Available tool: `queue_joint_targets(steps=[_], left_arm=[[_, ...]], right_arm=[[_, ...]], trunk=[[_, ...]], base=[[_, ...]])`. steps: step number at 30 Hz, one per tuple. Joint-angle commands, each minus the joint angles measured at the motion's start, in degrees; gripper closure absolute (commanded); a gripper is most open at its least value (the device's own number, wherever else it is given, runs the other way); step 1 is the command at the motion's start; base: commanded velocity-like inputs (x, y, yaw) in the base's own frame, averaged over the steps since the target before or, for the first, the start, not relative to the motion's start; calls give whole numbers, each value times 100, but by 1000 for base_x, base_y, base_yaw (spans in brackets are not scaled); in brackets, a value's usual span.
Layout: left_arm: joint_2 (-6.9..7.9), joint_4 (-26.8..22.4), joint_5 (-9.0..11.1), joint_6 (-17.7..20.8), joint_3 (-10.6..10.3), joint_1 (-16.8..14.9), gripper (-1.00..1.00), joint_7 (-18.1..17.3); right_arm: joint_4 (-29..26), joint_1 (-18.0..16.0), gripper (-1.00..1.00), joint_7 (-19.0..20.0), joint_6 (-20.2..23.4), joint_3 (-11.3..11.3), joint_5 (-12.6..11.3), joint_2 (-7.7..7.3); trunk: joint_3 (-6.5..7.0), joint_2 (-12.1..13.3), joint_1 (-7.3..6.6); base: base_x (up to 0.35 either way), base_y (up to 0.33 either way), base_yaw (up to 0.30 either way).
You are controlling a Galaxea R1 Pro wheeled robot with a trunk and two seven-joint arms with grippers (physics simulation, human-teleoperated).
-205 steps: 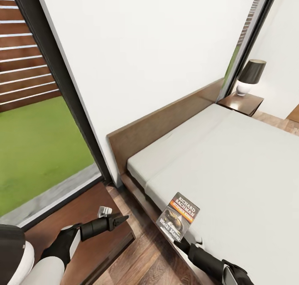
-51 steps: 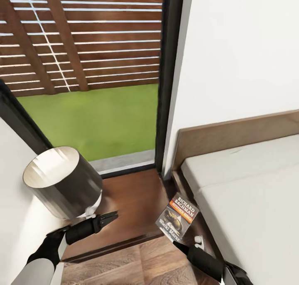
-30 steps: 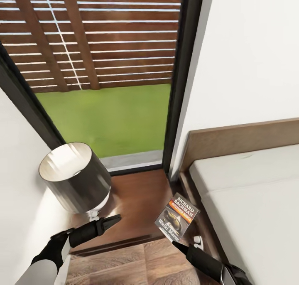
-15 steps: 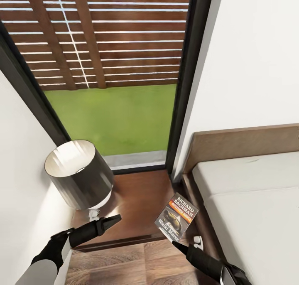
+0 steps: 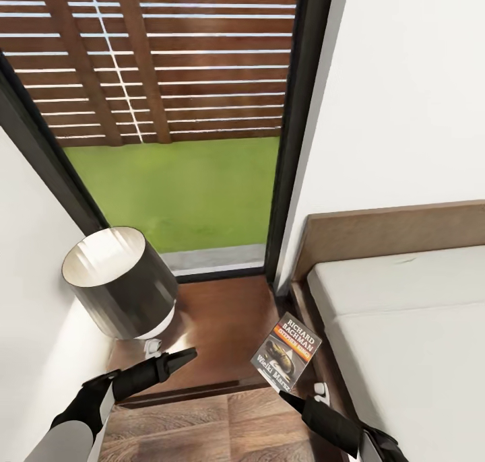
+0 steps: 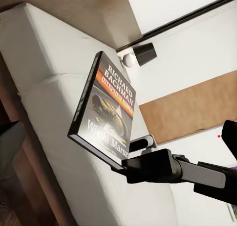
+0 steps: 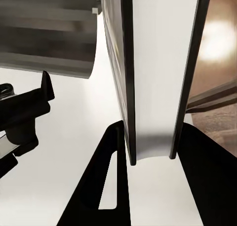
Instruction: In the bedroom, move the book from the bed onto either nightstand, and place the two sandals side by side next to the bed.
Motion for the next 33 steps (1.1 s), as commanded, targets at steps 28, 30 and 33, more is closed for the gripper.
queue_joint_targets(steps=[28,30,33], left_arm=[[-5,3,-60,60,42,-8,-100,-38],[-5,2,-60,60,42,-7,-100,-38],[-5,4,-60,60,42,-6,-100,-38]], right_arm=[[73,-4,100,13,43,-2,-21,4],[78,-4,100,13,43,-2,-21,3],[81,-4,100,24,43,-1,-21,-1]], trunk=[[-5,-4,0],[-5,-4,0],[-5,-4,0]], base=[[0,0,124],[0,0,0],[0,0,0]])
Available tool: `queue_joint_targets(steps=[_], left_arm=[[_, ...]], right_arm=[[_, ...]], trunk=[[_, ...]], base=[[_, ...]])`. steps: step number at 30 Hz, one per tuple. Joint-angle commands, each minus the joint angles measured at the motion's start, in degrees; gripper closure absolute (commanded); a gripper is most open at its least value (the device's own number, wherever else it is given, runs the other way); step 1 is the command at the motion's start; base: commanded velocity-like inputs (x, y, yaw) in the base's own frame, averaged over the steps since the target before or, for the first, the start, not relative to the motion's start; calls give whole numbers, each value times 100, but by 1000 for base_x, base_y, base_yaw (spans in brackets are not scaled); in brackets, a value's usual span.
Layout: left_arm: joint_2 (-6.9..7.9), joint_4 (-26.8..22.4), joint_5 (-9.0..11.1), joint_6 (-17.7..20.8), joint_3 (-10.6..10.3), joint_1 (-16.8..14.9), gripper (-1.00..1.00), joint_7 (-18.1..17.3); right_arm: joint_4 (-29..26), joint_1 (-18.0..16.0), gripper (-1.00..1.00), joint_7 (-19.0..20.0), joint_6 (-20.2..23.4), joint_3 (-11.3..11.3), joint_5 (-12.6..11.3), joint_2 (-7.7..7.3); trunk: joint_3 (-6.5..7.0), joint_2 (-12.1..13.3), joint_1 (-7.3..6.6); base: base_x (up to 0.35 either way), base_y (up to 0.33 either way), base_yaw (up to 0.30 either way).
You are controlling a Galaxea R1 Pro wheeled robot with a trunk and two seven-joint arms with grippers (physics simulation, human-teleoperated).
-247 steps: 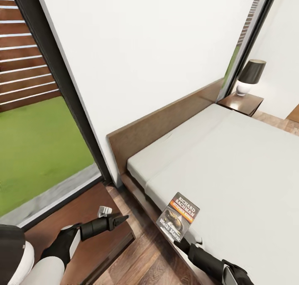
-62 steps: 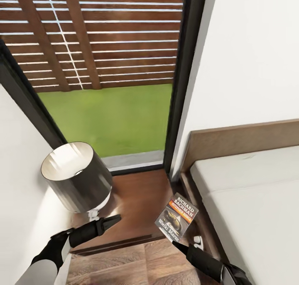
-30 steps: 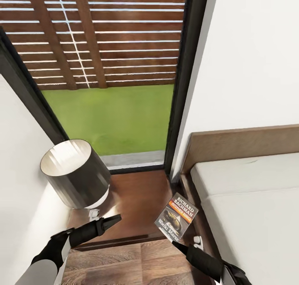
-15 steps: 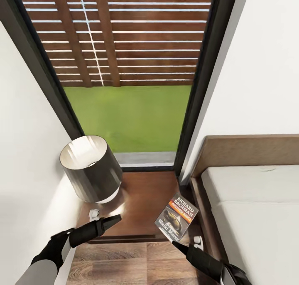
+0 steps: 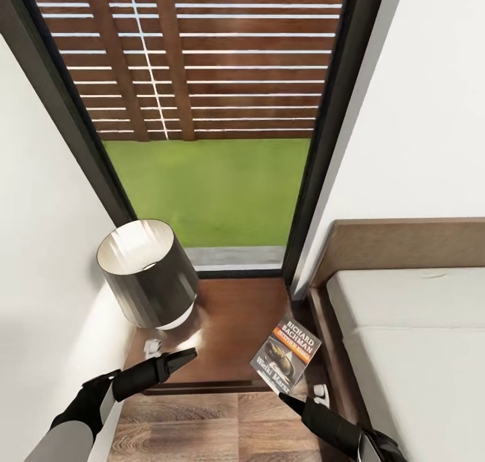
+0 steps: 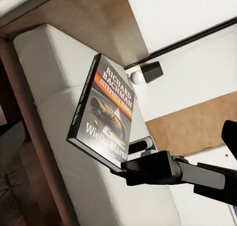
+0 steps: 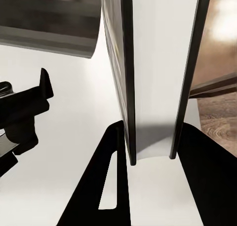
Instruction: In the bedroom, move the book from the bed onto either nightstand, and place the two sandals side by side next to the bed.
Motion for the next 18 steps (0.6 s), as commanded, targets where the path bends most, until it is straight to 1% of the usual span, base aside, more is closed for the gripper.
queue_joint_targets(steps=[1,5,9,14,16,18], left_arm=[[-5,-3,-60,60,42,-6,-100,-38],[-7,-3,-59,60,42,-6,-100,-38],[-13,52,-60,60,37,-8,-100,-38],[-14,96,-54,60,42,-6,-100,-38],[-26,100,-56,55,36,-7,-100,-38],[-79,102,-53,42,40,-8,-100,-38]], right_arm=[[2,-3,100,17,52,-7,-29,1],[3,-3,100,24,52,-9,-28,4],[10,-3,100,20,52,-8,-29,7],[13,-3,100,-14,52,-7,-29,8],[5,-3,100,-14,58,-7,-29,13],[-4,-3,100,-8,88,-10,-29,12]], trunk=[[-5,-4,0],[-5,-4,0],[-5,-4,0],[-5,-4,0],[-5,-4,0],[-5,-4,0]], base=[[0,0,0],[17,0,0],[152,0,0],[31,0,0],[4,0,0],[1,0,0]])
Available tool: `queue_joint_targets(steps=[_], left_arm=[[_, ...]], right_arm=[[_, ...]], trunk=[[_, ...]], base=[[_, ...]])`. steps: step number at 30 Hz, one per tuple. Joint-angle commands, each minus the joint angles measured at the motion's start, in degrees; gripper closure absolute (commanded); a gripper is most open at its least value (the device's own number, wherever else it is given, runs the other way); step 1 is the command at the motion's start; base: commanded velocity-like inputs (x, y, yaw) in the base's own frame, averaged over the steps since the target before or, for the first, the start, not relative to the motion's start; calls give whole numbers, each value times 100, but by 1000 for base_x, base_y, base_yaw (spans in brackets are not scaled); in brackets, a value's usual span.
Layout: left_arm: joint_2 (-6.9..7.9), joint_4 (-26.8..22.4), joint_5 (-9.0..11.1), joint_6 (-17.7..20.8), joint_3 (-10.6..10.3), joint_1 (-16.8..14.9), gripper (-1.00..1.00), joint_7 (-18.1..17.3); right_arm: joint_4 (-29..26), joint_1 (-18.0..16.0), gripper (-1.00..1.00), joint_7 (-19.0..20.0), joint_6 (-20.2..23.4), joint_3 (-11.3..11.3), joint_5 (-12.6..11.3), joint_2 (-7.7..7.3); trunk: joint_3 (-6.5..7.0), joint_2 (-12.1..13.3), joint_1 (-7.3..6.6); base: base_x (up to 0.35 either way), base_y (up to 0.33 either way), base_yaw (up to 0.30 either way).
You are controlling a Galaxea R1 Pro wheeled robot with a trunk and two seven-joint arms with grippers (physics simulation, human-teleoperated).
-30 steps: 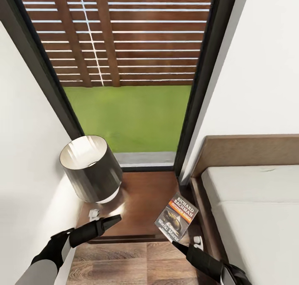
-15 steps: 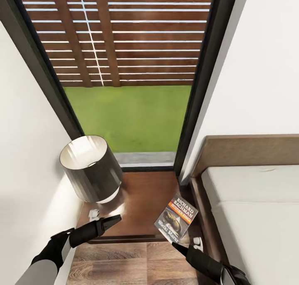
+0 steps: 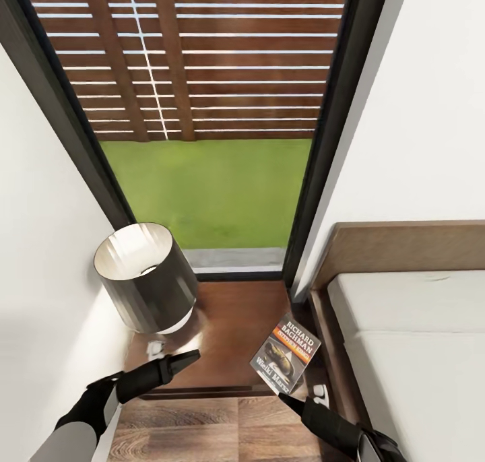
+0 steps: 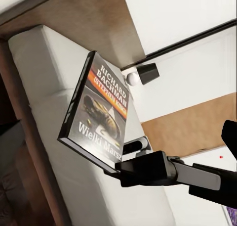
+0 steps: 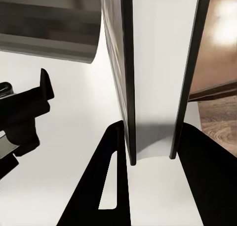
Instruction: In the bedroom, move the book from the bed onto either nightstand, and place the two sandals side by side next to the bed.
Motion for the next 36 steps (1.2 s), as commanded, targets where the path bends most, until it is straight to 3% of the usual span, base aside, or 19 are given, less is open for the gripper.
queue_joint_targets(steps=[1,5,7,8,10,14,25,31,36], left_arm=[[-19,-3,-60,57,43,-5,-100,-38],[-49,-3,-65,47,44,-6,-100,-38],[-54,-3,-66,45,44,-6,-100,-38],[-58,-3,-66,44,45,-5,-100,-38],[-61,-3,-66,44,43,-5,-100,-38],[-64,-3,-66,44,44,-5,-100,-46],[-109,-3,-66,44,36,-4,-100,-47],[-132,-3,-66,44,39,-6,-100,-47],[-134,-3,-66,44,38,-6,-100,-47]], right_arm=[[-5,-3,100,15,65,-9,-29,-2],[-35,-3,100,-59,87,-12,-35,8],[-46,-5,100,-279,91,-11,-35,22],[-70,-8,100,-673,97,-7,-36,87],[-80,-29,100,-1051,101,-5,-37,166],[-87,-395,100,-1394,103,-4,-38,386],[-105,-425,100,-1398,101,38,-38,564],[-105,-425,100,-1406,95,270,-30,575],[-105,-425,100,-1403,95,320,-38,575]], trunk=[[-5,-4,0],[-5,-4,0],[-5,-4,0],[-5,-4,0],[-5,-4,0],[-5,-4,0],[-5,-4,0],[-5,-4,0],[-5,-4,0]], base=[[0,0,0],[0,0,0],[0,0,0],[0,0,0],[0,0,0],[0,0,0],[0,0,0],[49,0,0],[150,0,0]])
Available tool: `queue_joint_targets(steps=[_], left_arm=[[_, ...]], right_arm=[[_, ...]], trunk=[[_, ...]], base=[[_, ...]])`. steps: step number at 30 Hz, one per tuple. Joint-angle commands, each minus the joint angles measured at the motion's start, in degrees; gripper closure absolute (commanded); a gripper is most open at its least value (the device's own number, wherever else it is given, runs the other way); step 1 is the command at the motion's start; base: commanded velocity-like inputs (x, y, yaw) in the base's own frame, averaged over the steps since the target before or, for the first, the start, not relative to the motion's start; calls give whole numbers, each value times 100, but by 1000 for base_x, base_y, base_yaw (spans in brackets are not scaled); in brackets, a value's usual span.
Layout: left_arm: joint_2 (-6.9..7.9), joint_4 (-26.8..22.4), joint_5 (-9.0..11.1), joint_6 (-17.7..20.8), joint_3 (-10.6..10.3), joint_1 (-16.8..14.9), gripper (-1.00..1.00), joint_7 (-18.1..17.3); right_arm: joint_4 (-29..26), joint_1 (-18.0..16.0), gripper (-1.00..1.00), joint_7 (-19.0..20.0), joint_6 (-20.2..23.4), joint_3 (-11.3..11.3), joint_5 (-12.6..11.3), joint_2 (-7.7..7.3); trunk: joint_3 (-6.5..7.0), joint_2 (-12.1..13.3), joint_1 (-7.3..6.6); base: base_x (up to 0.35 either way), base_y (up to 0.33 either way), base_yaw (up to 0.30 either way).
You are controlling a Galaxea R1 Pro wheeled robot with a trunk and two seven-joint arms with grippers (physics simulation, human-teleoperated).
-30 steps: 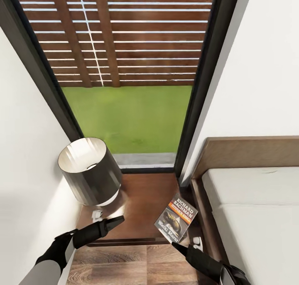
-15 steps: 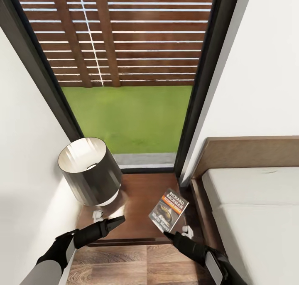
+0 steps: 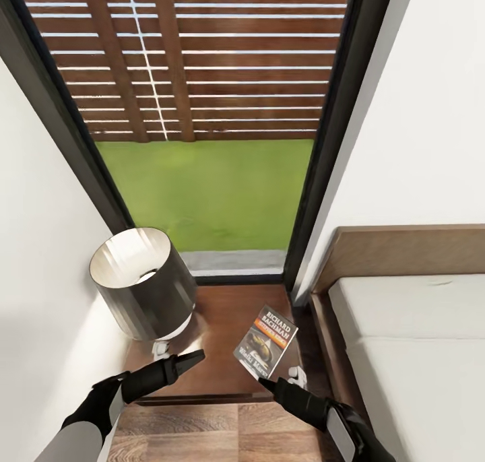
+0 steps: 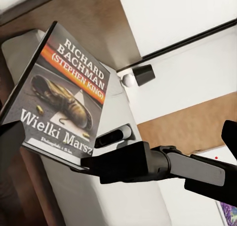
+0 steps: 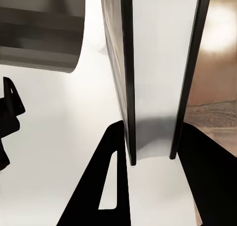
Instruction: In the bedroom, move the book from the bed onto either nightstand, and place the two sandals side by side next to the bed.
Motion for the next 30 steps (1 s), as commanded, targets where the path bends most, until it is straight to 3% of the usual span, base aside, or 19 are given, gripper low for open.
queue_joint_targets(steps=[1,30], left_arm=[[-5,-3,-60,60,42,-5,-100,-38],[-17,311,-59,70,17,-7,-100,-64]], right_arm=[[0,-3,100,18,47,-29,-17,6],[9,-2,100,11,47,-28,-17,6]], trunk=[[-5,-4,1],[-5,-4,1]], base=[[14,0,0],[13,0,0]])
